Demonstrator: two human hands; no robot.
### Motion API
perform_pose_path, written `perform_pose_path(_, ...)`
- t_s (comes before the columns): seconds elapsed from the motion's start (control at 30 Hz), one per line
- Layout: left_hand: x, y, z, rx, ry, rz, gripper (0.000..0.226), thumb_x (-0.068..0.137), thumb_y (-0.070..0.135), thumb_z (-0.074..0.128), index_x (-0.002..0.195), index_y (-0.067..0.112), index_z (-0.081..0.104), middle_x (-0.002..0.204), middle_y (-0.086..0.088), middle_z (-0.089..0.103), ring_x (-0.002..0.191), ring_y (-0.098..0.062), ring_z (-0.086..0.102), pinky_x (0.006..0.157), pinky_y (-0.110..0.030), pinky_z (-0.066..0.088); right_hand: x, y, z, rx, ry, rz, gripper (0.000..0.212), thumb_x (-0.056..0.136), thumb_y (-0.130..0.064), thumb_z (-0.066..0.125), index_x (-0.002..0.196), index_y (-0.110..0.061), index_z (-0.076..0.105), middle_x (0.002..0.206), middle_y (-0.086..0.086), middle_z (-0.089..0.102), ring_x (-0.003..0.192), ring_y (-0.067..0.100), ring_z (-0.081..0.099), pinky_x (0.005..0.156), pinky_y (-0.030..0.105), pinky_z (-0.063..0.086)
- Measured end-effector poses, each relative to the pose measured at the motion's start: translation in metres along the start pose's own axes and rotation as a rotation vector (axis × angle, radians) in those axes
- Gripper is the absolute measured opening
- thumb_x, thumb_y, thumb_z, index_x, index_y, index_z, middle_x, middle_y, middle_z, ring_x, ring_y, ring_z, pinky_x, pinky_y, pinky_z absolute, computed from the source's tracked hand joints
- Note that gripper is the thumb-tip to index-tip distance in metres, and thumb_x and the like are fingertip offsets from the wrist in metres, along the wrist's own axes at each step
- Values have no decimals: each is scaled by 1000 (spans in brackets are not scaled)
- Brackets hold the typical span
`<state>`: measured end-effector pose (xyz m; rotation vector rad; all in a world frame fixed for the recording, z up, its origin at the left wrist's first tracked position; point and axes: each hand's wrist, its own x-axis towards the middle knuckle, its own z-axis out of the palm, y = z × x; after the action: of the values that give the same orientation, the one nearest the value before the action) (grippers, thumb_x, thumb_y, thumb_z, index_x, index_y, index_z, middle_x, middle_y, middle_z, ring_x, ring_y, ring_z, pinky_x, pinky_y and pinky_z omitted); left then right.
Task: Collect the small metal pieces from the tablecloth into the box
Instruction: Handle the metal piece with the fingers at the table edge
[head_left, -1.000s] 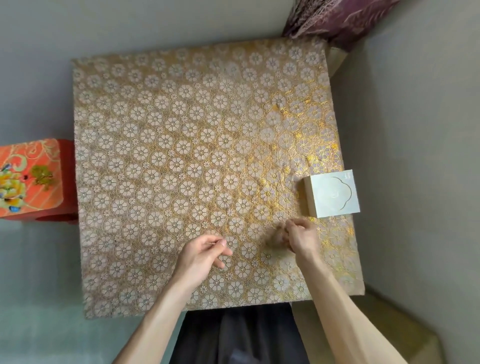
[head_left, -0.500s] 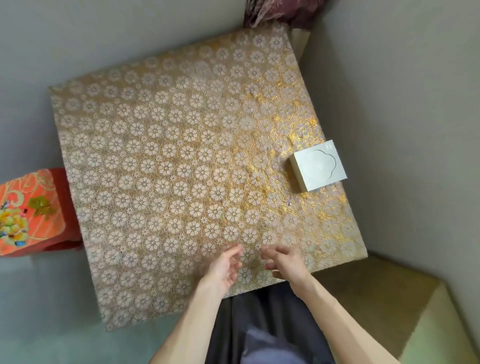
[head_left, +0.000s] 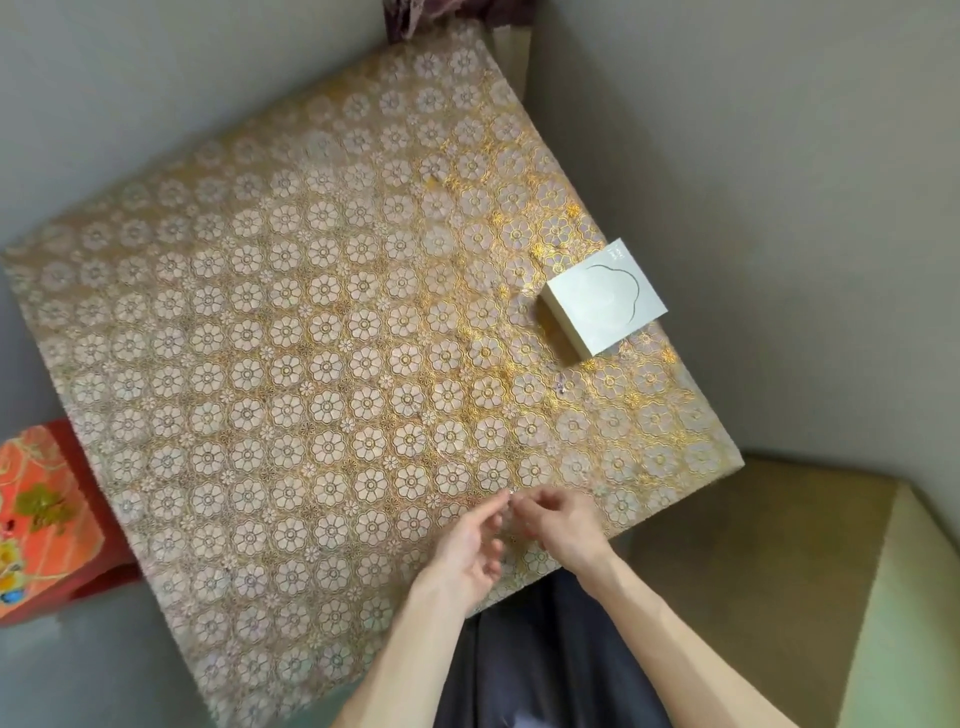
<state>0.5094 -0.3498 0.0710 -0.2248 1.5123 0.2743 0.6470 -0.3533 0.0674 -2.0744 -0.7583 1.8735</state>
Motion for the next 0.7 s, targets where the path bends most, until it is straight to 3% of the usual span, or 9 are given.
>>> perform_pose_path(0.1,10,5,0,34,-3,51,28,78,32,83,93,12,70,67,4,66,45,-7,46,50,-21,32,10,4,5,-66,58,-29,19,95,-32,65,83,-19,71,76,-1,77,69,13,69,71,31,56)
perform_pose_path(0.23,25,12,-1,74,-61,86,25,80,30,80,103,19,77,71,4,66,50,-7,47,48,-20,34,16,4,6,-133,88,-90,21,98,-35,61,87,-19,70,75,-7,74,66,4,65,58,13,47)
perform_pose_path(0.33,40,26,-5,89,-199,78,16,84,34,75,88,20,78,68,5,57,53,-8,42,54,-23,33,20,4,3,-159,58,-151,21,97,-38,62,85,-23,68,75,-3,73,63,4,61,61,23,49)
perform_pose_path(0.4,47,38,-7,68,-226,105,22,85,33,73,101,18,76,66,6,53,54,-8,40,59,-24,32,22,4,0,-133,24,-166,18,96,-35,63,83,-22,67,77,1,73,64,7,61,66,32,53)
perform_pose_path(0.47,48,53,-7,32,-232,143,32,84,31,72,111,15,73,67,7,53,54,-8,41,61,-23,32,24,1,-6,-97,13,-187,16,94,-30,65,82,-20,68,75,-1,72,64,8,60,66,33,53)
perform_pose_path(0.6,53,92,-10,-40,-192,252,31,79,29,71,106,14,74,69,6,55,57,-6,42,60,-21,32,29,-7,-21,-20,28,-223,14,93,-24,65,81,-18,68,74,-3,69,63,10,60,64,27,52)
perform_pose_path(0.7,57,118,-15,68,-122,340,32,77,31,73,105,15,75,72,6,59,58,-6,45,59,-20,36,37,-7,-29,-39,64,-232,14,93,-24,65,82,-17,69,80,4,73,68,16,64,68,26,54)
